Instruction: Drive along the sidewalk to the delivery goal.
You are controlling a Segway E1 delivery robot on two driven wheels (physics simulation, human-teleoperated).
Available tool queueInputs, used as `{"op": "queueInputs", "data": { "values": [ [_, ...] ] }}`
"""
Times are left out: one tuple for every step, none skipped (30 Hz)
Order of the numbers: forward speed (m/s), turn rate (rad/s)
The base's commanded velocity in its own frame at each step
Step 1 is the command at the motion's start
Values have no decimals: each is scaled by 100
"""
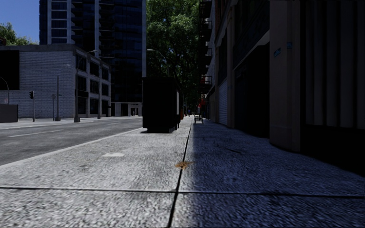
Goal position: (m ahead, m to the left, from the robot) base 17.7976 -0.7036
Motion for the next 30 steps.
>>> {"op": "queueInputs", "data": {
  "values": [
    [200,0],
    [200,0],
    [200,0],
    [200,0],
    [200,0],
    [200,0],
    [200,0],
    [200,0],
    [200,0],
    [200,0],
    [200,0],
    [200,0],
    [200,0],
    [200,0],
    [200,0],
    [200,0],
    [200,0],
    [200,0],
    [200,0],
    [200,0],
    [200,0],
    [200,0],
    [200,0],
    [200,0],
    [200,0],
    [200,-35],
    [200,-120],
    [200,-120],
    [200,-120],
    [200,-120]
  ]
}}
